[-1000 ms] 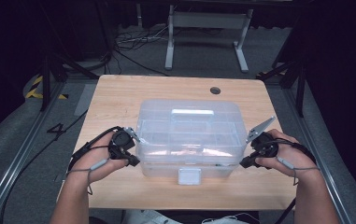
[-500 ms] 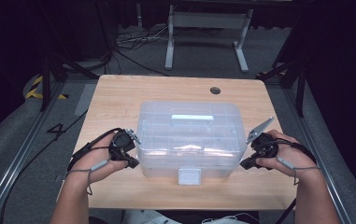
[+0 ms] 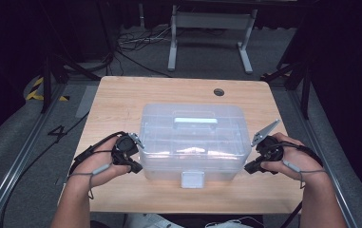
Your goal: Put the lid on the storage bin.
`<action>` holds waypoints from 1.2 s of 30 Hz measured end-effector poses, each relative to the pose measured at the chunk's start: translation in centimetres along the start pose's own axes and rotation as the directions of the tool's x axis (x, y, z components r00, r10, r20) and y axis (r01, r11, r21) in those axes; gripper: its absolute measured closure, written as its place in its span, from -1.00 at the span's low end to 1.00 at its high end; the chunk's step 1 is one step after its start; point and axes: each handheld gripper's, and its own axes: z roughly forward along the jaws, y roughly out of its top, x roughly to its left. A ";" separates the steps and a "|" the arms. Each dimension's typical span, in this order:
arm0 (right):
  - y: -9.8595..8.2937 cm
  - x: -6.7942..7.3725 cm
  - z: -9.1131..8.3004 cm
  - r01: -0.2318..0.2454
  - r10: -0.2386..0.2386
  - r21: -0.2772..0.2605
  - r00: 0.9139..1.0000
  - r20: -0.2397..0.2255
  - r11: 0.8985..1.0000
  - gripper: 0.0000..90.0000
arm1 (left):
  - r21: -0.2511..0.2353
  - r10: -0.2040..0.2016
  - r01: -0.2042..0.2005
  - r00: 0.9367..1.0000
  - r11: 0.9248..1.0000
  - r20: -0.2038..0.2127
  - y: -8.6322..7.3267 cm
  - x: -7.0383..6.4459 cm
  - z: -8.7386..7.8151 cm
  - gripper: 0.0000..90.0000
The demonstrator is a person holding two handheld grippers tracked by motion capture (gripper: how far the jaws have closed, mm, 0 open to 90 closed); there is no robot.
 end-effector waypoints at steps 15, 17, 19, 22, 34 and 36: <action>-0.9 -0.6 -1.2 -0.012 0.013 -0.063 1.000 0.025 0.998 0.79 | -0.096 -0.064 0.063 0.998 0.993 -0.007 -1.6 0.8 -0.7 0.72; -0.9 -0.6 -1.3 -0.005 0.007 -0.077 1.000 0.027 0.997 0.77 | -0.104 -0.070 0.068 0.997 0.992 -0.011 -1.8 0.8 -0.8 0.67; -1.0 -0.6 -1.5 0.000 0.002 -0.088 1.000 0.020 0.996 0.74 | -0.149 -0.078 0.075 0.997 0.986 -0.016 -2.1 0.9 -1.2 0.62; -1.3 -0.7 -2.2 0.004 -0.001 -0.134 1.000 0.026 0.991 0.68 | -0.203 -0.104 0.098 0.994 0.974 -0.019 -2.7 1.1 -1.6 0.56; -3.1 -2.8 -5.1 -0.062 0.118 -0.395 0.986 0.117 0.916 0.43 | -0.374 -0.211 0.178 0.976 0.910 -0.048 -4.2 2.5 -2.7 0.43; -3.3 -3.2 -5.4 -0.075 0.149 -0.442 0.979 0.137 0.894 0.42 | -0.389 -0.220 0.183 0.974 0.903 -0.054 -4.3 2.8 -2.7 0.41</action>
